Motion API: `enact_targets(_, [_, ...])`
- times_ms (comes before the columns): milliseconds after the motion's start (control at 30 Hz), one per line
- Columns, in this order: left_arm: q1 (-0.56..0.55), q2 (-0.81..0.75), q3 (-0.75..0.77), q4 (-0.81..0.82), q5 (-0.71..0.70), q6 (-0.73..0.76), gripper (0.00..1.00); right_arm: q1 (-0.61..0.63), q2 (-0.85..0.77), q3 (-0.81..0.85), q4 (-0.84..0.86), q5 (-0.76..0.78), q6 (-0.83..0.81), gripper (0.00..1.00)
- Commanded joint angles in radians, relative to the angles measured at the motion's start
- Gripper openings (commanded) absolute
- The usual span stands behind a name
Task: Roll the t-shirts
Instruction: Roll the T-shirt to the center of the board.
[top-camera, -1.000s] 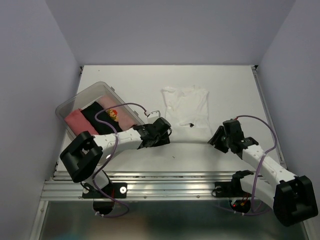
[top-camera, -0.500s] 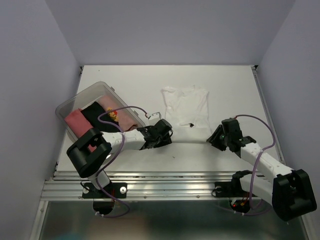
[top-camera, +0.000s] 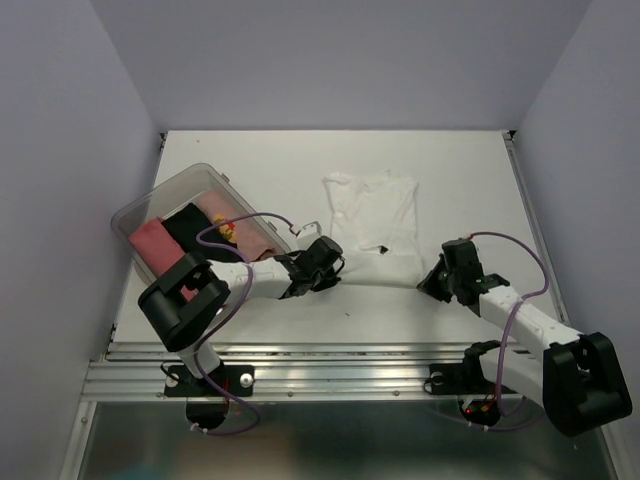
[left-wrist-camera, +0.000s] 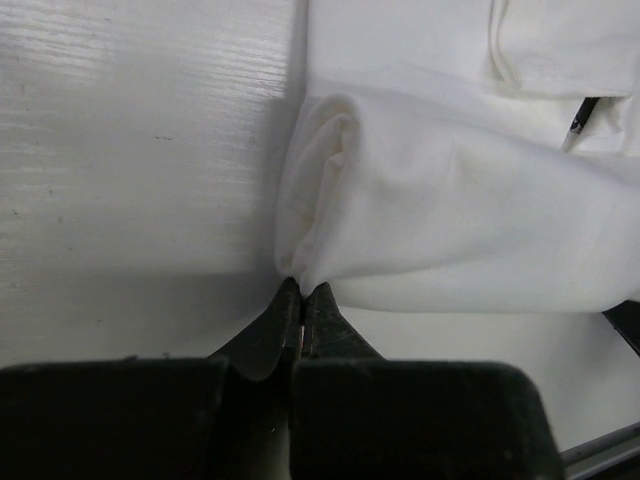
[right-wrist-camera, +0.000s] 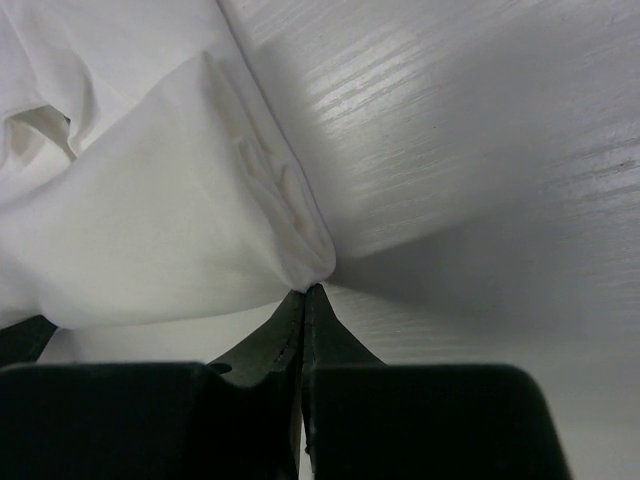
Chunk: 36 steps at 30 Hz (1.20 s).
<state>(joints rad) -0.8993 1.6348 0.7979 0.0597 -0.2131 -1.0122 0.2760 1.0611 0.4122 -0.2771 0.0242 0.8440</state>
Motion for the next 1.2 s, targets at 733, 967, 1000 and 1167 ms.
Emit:
enact_targets(733, [-0.007, -0.210, -0.006, -0.296, 0.161, 0.064, 0.00, 0.002, -0.211, 0.089, -0.362, -0.092, -0.014, 0.01])
enact_targets(967, [-0.003, -0.216, 0.079, -0.431, 0.162, 0.057, 0.00, 0.002, -0.191, 0.171, -0.410, -0.050, 0.003, 0.01])
enact_targets(1000, [-0.001, -0.207, 0.095, -0.437, 0.167, 0.055, 0.00, 0.002, -0.185, 0.175, -0.410, -0.049, 0.001, 0.01])
enact_targets(1167, [0.019, -0.178, 0.121, -0.448, 0.208, 0.052, 0.00, 0.002, -0.153, 0.217, -0.413, -0.029, -0.008, 0.01])
